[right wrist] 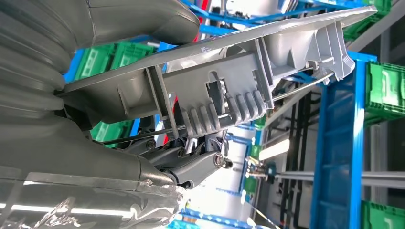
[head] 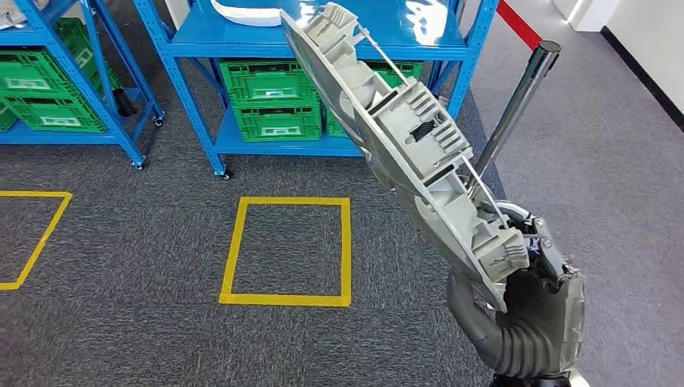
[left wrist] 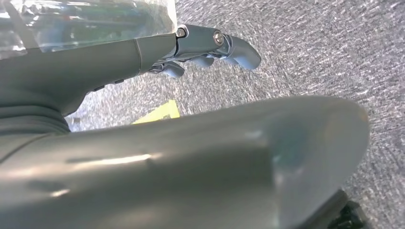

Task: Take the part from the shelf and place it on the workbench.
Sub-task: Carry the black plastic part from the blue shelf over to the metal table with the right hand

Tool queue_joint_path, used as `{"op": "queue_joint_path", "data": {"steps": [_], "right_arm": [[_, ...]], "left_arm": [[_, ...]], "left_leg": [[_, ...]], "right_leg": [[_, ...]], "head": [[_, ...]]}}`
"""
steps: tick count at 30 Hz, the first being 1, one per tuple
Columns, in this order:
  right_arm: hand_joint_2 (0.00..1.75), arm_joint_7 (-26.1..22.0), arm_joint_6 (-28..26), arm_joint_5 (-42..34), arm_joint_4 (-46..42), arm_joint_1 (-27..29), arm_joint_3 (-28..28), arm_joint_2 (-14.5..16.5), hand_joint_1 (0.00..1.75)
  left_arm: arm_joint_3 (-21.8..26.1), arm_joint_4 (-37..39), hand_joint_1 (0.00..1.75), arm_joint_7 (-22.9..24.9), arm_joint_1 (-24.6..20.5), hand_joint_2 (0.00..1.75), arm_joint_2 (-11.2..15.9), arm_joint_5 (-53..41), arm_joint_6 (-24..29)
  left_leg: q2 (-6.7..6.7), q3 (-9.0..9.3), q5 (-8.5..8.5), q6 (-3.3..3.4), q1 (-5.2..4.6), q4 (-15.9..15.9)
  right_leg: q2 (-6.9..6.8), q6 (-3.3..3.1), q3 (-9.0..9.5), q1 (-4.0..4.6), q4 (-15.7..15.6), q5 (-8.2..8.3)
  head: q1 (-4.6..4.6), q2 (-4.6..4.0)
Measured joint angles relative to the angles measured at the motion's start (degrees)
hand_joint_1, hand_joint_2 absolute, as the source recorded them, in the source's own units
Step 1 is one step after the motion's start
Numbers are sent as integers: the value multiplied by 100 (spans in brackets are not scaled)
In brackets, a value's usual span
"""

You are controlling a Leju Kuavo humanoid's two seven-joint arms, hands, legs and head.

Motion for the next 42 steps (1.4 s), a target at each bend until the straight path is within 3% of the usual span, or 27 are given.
{"op": "queue_joint_path", "data": {"steps": [1,3,5,8,10,11,12,14,16,18,19,21,23,24,25,26,27,29,31,32,34,36,38,39,40,41,42], "right_arm": [[175,5,0,4,-1,2,-1,1,175],[175,20,0,9,-1,4,-1,5,175],[175,27,0,17,1,5,1,14,175],[175,38,-2,35,1,8,0,19,175],[175,48,-2,40,3,9,1,19,175],[175,50,-1,40,4,9,2,19,175],[175,51,-1,41,5,8,3,19,175],[175,51,0,46,5,9,4,19,175],[175,51,-1,55,5,9,3,19,175],[175,55,-1,62,5,7,2,19,175],[175,62,1,68,7,6,2,19,175],[175,80,3,87,9,7,2,18,175],[175,98,4,108,11,16,2,17,175],[175,110,3,116,14,22,3,17,175],[175,122,3,123,17,27,3,17,175],[175,132,2,131,20,30,3,17,175],[175,138,2,139,22,32,4,17,175],[175,142,3,158,24,29,4,17,175],[175,144,3,174,23,29,7,17,175],[175,149,3,180,25,30,8,15,175],[175,157,2,190,29,19,14,12,175],[175,159,2,202,31,0,21,10,175],[175,160,1,217,31,-6,26,10,175],[175,162,0,223,32,-7,27,10,175],[175,164,0,229,34,-10,30,10,175],[175,167,1,233,35,-13,34,10,175],[175,168,1,237,37,-17,39,10,175]], "left_arm": [[-1,-1,0,4,-4,175,-8,-1,-3],[-4,-1,0,10,5,175,-8,-1,-9],[-13,1,0,14,22,175,-5,0,-11],[-29,1,0,15,10,175,-5,1,-9],[-39,1,0,17,16,175,-5,1,-9],[-43,1,0,19,24,175,-5,1,-9],[-45,1,0,21,28,175,-4,1,-9],[-48,1,0,28,17,175,0,0,-9],[-50,1,0,39,-2,175,2,-1,-13],[-54,1,0,61,9,175,3,-2,-14],[-56,1,0,74,22,175,3,-2,-14],[-62,1,0,88,28,175,1,-1,-13],[-71,1,0,92,14,175,-9,-1,-13],[-74,1,0,93,12,175,-14,-1,-13],[-77,1,0,94,14,175,-18,-1,-12],[-78,1,0,97,19,175,-18,0,-11],[-79,1,0,99,22,175,-18,1,-9],[-82,1,0,103,17,175,-20,2,-5],[-83,1,0,105,5,175,-23,9,-1],[-83,1,0,107,4,175,-23,18,2],[-83,2,0,108,24,175,-21,36,11],[-83,3,0,107,36,175,-19,44,27],[-83,3,0,103,21,175,-20,47,39],[-83,3,0,101,14,175,-21,48,42],[-83,3,0,101,14,175,-21,49,44],[-83,3,0,101,20,175,-21,50,45],[-83,3,0,101,27,175,-21,51,46]], "left_leg": [[-51,-51,19,-37,12,12],[-142,-122,46,-113,30,19],[-18,-218,-74,-189,15,182],[284,-660,-557,-292,34,1164],[318,-846,-640,-329,56,1596],[330,-785,-522,-331,61,1488],[369,-617,-326,-318,60,1168],[614,-228,-35,-246,14,383],[786,-60,30,-153,-46,19],[699,-66,66,-77,-59,-14],[641,-70,96,-44,-47,-44],[524,-76,163,23,-8,-105],[398,-113,195,55,7,-108],[326,-127,203,59,7,-101],[253,-136,209,56,7,-91],[174,-142,213,49,8,-79],[92,-145,215,38,12,-61],[-62,-182,207,-5,15,2],[-196,-281,220,-80,25,70],[-261,-331,241,-124,35,83],[-337,-396,262,-200,57,91],[-117,-521,105,-258,46,333],[209,-823,-250,-306,51,1021],[285,-979,-398,-323,61,1385],[318,-1070,-461,-331,69,1617],[331,-1056,-417,-329,73,1631],[353,-922,-275,-314,72,1412]], "right_leg": [[33,-24,18,3,-68,-27],[-91,-63,10,2,-138,-27],[-227,-106,39,-28,-209,-2],[-458,-142,65,-31,-226,-2],[-614,-148,59,-23,-198,-23],[-682,-145,60,-21,-183,-36],[-744,-138,66,-17,-170,-48],[-863,-109,79,4,-151,-70],[-975,-58,75,29,-143,-71],[-1090,0,72,40,-154,-64],[-1066,29,71,35,-135,-97],[-792,72,-60,18,184,-340],[-476,91,-378,-2,913,-725],[-420,98,-529,-4,1255,-849],[-403,103,-606,-6,1435,-866],[-394,106,-579,-11,1393,-766],[-368,107,-447,-20,1127,-573],[-117,101,-83,-58,351,-213],[115,79,74,-79,-47,-122],[130,57,69,-74,-67,-142],[-14,-7,55,-74,-85,-117],[-180,-74,76,-90,-119,-93],[-362,-110,87,-76,-125,-97],[-459,-117,86,-67,-124,-103],[-550,-120,86,-60,-123,-108],[-631,-118,89,-54,-122,-113],[-705,-112,96,-48,-122,-120]], "head": [[10,0],[44,0],[8,0],[-84,0],[-103,0],[-114,0],[-127,0],[-148,0],[-151,0],[-146,0],[-138,0],[-108,0],[-60,0],[-40,0],[-27,0],[-20,0],[-14,0],[2,0],[7,0],[8,0],[4,0],[-47,0],[-112,0],[-126,0],[-133,0],[-139,0],[-145,0]]}}
